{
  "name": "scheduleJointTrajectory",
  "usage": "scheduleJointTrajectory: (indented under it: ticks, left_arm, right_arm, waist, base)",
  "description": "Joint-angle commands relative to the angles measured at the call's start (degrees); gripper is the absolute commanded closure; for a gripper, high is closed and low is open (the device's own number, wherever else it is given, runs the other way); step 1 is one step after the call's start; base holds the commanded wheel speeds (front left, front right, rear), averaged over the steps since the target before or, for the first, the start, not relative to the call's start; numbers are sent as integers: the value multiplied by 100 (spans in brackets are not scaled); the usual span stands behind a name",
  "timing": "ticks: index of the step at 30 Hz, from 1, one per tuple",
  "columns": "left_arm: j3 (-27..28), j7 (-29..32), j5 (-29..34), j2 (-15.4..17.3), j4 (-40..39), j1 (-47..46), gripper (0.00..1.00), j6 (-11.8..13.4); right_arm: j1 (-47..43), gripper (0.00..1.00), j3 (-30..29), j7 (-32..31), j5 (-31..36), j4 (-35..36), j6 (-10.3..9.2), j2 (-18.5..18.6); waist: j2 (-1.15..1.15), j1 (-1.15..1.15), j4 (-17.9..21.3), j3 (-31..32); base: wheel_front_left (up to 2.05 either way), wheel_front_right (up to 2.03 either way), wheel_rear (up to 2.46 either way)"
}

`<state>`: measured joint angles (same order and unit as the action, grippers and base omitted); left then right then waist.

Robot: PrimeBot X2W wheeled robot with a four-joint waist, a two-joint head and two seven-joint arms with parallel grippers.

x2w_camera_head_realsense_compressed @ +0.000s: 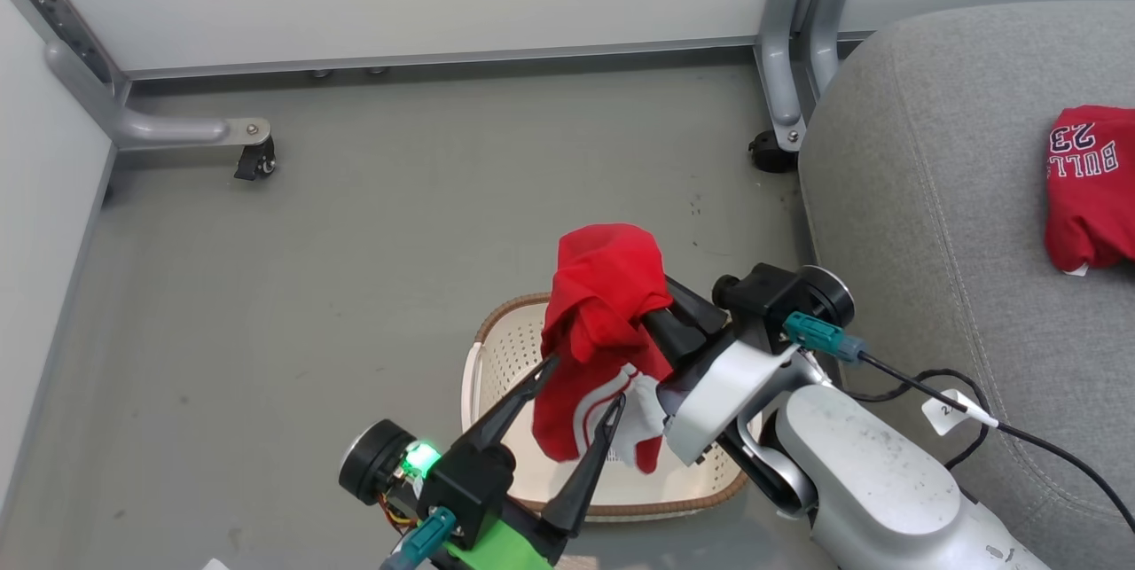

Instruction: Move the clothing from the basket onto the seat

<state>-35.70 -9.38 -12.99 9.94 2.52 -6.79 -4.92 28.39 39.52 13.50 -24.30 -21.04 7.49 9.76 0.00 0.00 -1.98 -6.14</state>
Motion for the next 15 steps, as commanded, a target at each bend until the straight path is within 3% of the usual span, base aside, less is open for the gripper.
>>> scheduleJointTrajectory:
  ticks: [1,15]
  left_arm:
    - [-22,-11,43,43,38,67,0,-15]
    - [-117,41,56,146,90,7,0,27]
  right_arm:
    - [-62,100,-44,41,0,-31,0,15]
    - [-82,100,-329,94,45,-205,0,-9]
  waist:
    - [0,0,16,-2]
    - [0,0,563,-100]
  base:
    - [0,0,0]
    - [0,0,0]
